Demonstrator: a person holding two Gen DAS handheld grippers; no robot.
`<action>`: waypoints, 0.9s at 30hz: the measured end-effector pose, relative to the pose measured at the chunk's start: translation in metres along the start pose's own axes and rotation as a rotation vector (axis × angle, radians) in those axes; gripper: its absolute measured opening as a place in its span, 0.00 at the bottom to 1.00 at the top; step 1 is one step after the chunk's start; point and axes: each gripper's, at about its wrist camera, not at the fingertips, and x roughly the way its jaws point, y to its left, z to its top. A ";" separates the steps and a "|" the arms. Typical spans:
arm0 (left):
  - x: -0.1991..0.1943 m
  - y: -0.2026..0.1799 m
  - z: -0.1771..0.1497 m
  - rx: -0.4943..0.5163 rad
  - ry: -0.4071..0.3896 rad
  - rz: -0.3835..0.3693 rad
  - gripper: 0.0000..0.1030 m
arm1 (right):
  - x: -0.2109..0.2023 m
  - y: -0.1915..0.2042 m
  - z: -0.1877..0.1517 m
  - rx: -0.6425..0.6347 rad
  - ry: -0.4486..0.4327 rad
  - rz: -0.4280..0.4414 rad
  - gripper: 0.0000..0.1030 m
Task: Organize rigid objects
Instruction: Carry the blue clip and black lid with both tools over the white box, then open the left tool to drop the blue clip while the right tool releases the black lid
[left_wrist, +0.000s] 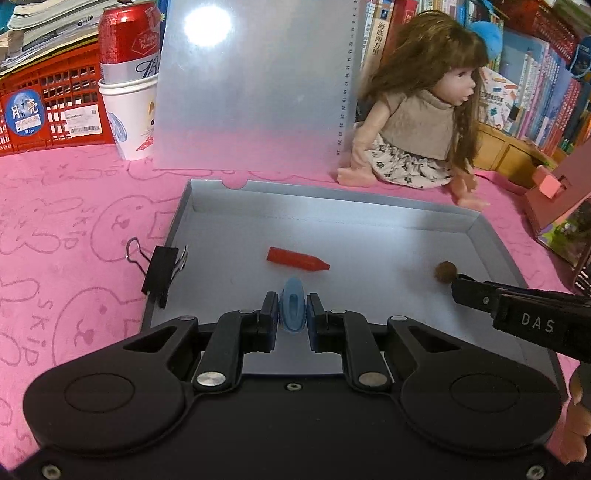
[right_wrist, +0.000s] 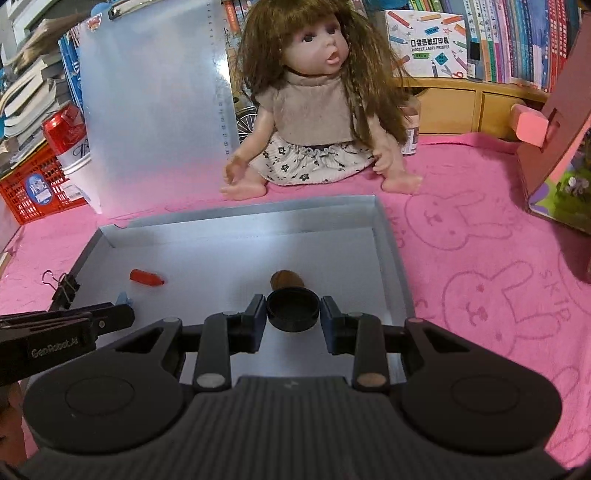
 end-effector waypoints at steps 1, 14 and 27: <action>0.001 0.000 0.001 0.002 -0.004 0.002 0.15 | 0.002 0.001 0.001 -0.006 0.004 -0.004 0.35; 0.010 -0.006 0.002 0.026 -0.035 0.015 0.15 | 0.017 0.005 0.003 -0.032 0.001 -0.034 0.35; -0.001 -0.003 0.000 0.024 -0.051 -0.014 0.43 | 0.001 0.005 0.002 -0.038 -0.064 -0.026 0.61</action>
